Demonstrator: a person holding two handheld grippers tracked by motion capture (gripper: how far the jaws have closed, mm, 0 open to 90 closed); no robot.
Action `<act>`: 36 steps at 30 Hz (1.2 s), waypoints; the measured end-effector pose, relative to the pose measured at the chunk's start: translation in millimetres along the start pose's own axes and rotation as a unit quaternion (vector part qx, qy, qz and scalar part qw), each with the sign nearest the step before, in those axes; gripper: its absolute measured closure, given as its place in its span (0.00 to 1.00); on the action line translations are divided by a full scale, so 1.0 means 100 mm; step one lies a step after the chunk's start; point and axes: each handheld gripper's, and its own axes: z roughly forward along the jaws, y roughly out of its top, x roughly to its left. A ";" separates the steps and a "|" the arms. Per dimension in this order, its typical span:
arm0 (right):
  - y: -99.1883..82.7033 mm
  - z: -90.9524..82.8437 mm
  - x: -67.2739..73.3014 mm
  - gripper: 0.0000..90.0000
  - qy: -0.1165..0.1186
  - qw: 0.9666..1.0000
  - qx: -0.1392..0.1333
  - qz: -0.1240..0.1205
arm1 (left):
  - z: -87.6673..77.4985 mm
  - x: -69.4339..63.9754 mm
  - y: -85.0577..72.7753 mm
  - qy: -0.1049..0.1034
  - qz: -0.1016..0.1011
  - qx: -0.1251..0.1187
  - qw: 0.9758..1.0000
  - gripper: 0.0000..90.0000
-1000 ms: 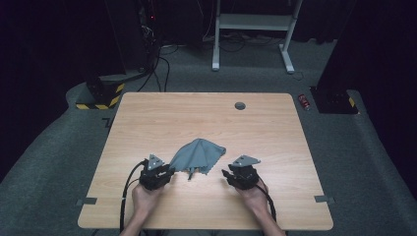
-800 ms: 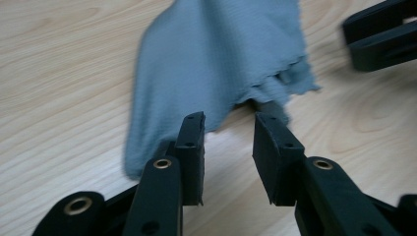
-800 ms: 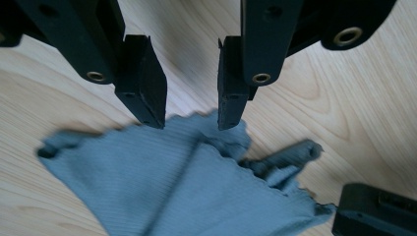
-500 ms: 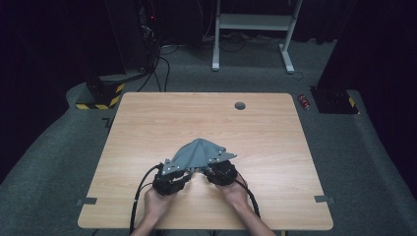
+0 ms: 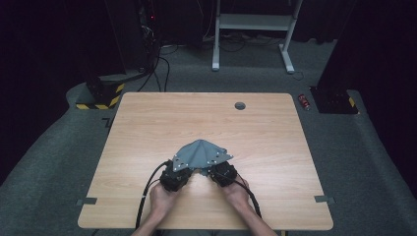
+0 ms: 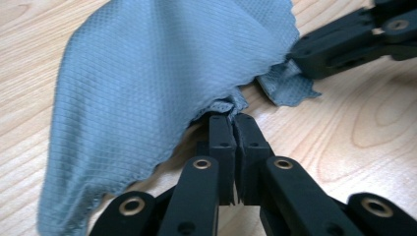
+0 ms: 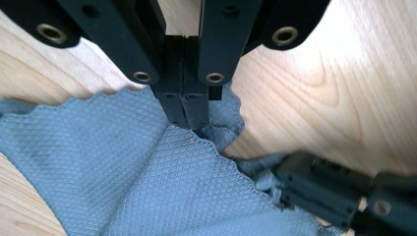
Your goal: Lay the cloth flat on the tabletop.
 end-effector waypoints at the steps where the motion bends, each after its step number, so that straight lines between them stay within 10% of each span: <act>1: -0.02 -0.02 -0.01 1.00 -0.001 1.000 -0.001 0.000 | 0.00 0.01 0.00 0.001 -0.001 0.000 1.000 0.98; 13: -0.18 -0.32 -0.15 0.99 -0.006 0.999 -0.024 0.025 | -0.04 0.21 -0.03 0.021 -0.021 -0.001 1.000 0.99; 24: -0.02 -0.03 0.05 0.74 0.016 1.000 -0.019 0.017 | -0.07 0.28 -0.05 0.022 -0.027 -0.002 0.999 0.99; 28: -0.02 0.00 0.09 0.96 -0.004 1.000 -0.006 -0.006 | -0.06 0.30 -0.06 0.023 -0.028 -0.002 0.999 0.99; 36: -0.10 -0.11 0.05 1.00 -0.014 1.000 -0.004 -0.018 | -0.06 0.37 -0.07 0.032 -0.035 -0.003 0.999 0.99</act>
